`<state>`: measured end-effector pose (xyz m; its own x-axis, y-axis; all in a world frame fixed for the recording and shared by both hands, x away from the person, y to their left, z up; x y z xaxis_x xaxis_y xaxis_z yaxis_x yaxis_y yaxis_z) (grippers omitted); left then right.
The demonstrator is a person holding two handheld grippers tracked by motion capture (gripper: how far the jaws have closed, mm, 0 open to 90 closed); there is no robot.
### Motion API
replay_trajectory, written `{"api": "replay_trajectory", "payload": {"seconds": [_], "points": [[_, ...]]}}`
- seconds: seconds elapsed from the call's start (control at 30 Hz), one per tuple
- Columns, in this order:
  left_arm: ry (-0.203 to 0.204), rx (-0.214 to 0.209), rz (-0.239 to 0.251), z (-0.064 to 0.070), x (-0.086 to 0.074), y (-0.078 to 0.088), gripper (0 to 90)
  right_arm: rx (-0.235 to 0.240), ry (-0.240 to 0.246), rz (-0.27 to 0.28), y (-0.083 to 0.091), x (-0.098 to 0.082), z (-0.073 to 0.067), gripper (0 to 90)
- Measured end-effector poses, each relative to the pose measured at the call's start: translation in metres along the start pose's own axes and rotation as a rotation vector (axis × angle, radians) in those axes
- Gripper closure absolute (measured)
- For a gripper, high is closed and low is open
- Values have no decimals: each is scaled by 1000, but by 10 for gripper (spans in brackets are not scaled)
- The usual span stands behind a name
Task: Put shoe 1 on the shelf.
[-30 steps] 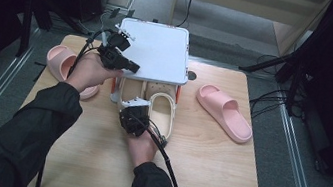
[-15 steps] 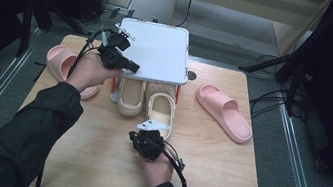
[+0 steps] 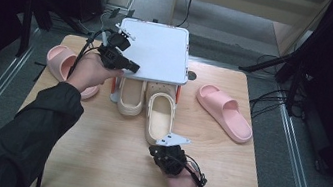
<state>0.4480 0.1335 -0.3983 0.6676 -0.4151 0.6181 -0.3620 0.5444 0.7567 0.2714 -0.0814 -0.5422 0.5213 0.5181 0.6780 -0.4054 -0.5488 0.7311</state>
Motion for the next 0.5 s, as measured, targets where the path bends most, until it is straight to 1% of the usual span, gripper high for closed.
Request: {"api": "replay_trajectory", "payload": {"seconds": [0.1, 0.2, 0.23, 0.3, 0.4, 0.47, 0.5], "points": [[-1, 0, -1, 0, 0, 0, 889, -8, 8, -19, 2, -7, 4, 900], [-1, -2, -1, -1, 0, 0, 889, -14, -9, -32, 2, -12, 11, 900], [-1, -3, -1, -1, 0, 0, 889, -23, -11, -34, 2, -12, 13, 900], [-1, -3, -1, 0, 0, 0, 889, -34, -12, -31, 0, -12, 18, 900], [-2, -6, -2, -1, 0, 0, 889, -45, -32, -6, 0, -8, 23, 900], [-2, -6, -2, -1, 0, 0, 889, -48, -31, 14, 0, -5, 25, 900], [-2, -8, -2, -1, 0, 0, 889, -39, -35, 13, 0, -3, 26, 900]]}}
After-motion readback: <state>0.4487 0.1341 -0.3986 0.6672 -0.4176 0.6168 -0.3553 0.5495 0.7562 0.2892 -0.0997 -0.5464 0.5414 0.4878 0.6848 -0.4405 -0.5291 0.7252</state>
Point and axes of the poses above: each handheld gripper's, and its own axes: y roughly backward along the jaws, x roughly out of its top, z roughly to its right, the point moved 4 cm from there along -y, roughly forward along the jaws, and after that the axes turned 1 degree about -z, right-handed, at the moved point
